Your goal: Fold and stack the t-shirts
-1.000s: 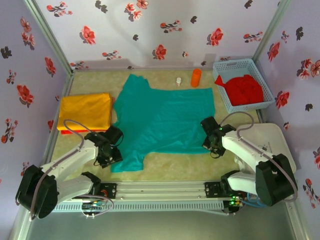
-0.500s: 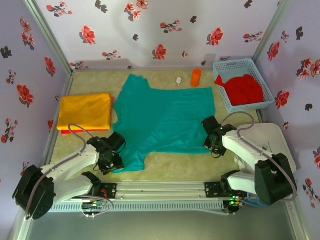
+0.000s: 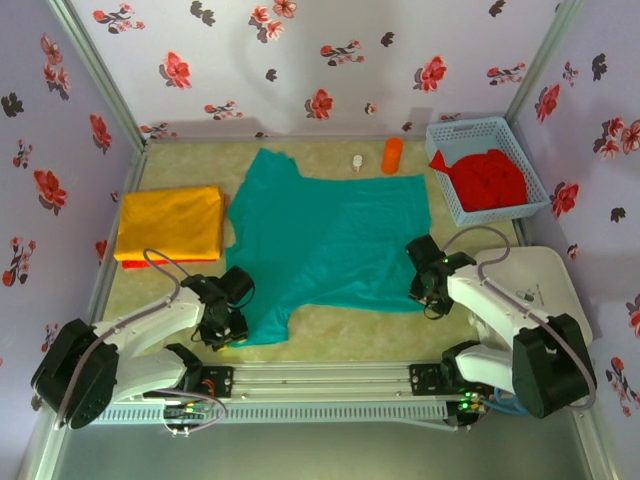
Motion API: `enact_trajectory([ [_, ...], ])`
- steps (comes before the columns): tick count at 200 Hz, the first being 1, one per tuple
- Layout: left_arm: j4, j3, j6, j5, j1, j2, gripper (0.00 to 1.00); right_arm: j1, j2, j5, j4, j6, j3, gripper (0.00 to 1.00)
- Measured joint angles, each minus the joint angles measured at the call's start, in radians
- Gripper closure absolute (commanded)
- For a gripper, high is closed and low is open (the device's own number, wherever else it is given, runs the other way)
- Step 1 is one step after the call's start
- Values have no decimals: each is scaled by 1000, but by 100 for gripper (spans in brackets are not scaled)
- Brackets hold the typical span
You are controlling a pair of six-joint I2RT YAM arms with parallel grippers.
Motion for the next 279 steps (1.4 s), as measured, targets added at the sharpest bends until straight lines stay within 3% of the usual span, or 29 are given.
enact_trajectory([
  [102, 22, 5, 0, 11, 0, 19, 81, 0, 19, -33, 23, 3, -50, 61],
  [153, 26, 11, 1, 16, 0, 32, 86, 0, 59, -32, 37, 3, -49, 79],
  [182, 29, 18, 7, 19, 0, 36, 98, 0, 63, -35, 55, 11, -47, 92],
  [236, 45, 39, 58, -22, 13, 23, 100, 0, 35, -28, 62, 14, -43, 100],
  [279, 23, 219, 174, -62, 115, -43, 100, 0, -65, 20, 41, -18, 42, 100],
])
